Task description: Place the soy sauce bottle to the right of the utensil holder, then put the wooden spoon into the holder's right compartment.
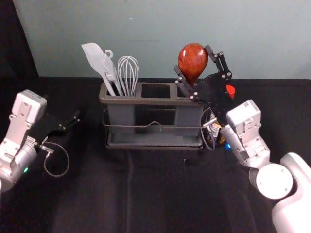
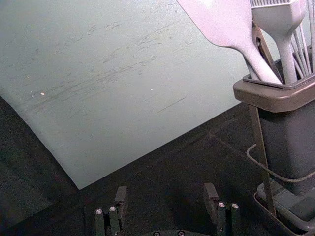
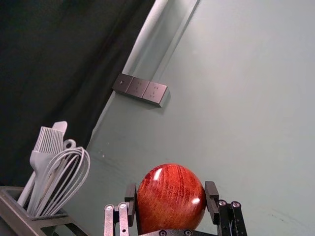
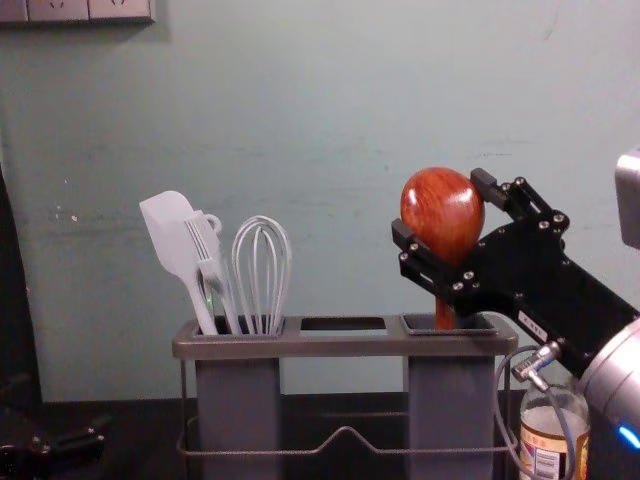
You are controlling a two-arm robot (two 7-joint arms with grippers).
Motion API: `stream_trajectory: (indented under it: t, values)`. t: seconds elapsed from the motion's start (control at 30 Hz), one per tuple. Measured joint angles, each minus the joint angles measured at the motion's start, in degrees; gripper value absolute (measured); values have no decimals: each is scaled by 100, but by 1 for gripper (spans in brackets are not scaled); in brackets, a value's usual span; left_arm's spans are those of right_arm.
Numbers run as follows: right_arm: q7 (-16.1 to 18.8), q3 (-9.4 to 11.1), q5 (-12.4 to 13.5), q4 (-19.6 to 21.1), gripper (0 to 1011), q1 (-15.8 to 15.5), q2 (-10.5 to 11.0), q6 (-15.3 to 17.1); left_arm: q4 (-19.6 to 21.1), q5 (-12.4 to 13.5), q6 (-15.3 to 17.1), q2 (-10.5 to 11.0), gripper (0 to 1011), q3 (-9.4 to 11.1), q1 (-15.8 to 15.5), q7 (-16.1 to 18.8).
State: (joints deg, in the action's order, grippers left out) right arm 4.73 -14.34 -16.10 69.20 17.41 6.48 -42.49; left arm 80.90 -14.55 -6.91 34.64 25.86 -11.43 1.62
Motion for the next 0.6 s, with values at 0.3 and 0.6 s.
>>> stream_trajectory:
  t: [0.3,0.6]
  values:
    - [-1,95,-53,-63,861,-42,-64,-122,0,0,0,0,1000,0,0,0]
    - [-2,167,-82,-84,925,-42,-109,-190,0,0,0,0,1000,0,0,0]
